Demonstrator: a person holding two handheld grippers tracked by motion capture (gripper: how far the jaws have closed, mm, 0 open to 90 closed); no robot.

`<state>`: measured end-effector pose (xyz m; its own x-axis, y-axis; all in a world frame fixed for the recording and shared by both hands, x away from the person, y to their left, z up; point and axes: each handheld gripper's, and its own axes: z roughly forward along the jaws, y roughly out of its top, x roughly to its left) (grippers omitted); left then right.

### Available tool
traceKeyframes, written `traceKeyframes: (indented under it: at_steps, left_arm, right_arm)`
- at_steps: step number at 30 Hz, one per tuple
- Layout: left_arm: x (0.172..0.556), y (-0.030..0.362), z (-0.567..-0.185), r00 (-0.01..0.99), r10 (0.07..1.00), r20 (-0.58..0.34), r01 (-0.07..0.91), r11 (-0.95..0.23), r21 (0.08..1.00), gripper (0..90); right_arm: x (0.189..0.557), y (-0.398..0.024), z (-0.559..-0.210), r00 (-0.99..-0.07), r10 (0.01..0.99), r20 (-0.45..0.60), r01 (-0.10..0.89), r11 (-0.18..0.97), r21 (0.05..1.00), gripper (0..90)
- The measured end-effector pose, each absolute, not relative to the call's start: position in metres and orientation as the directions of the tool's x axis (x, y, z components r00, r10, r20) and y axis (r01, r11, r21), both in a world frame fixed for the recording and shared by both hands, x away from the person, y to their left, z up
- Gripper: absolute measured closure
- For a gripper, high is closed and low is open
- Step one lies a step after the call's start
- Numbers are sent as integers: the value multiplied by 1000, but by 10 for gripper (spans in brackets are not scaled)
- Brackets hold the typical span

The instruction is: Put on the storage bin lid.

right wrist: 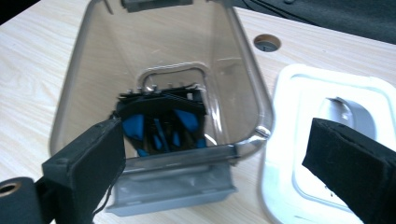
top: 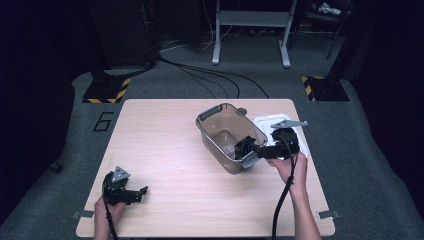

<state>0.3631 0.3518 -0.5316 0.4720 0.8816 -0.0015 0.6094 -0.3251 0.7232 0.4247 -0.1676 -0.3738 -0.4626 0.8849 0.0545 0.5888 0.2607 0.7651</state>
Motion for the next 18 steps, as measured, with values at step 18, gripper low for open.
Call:
traceKeyframes:
  at_steps: [18]
  left_arm:
    - [363, 352, -532, 473, 881, 1, 608, -327, 723, 12]
  right_arm:
    - [447, -216, -395, -336, 939, 77, 647, 171, 743, 39]
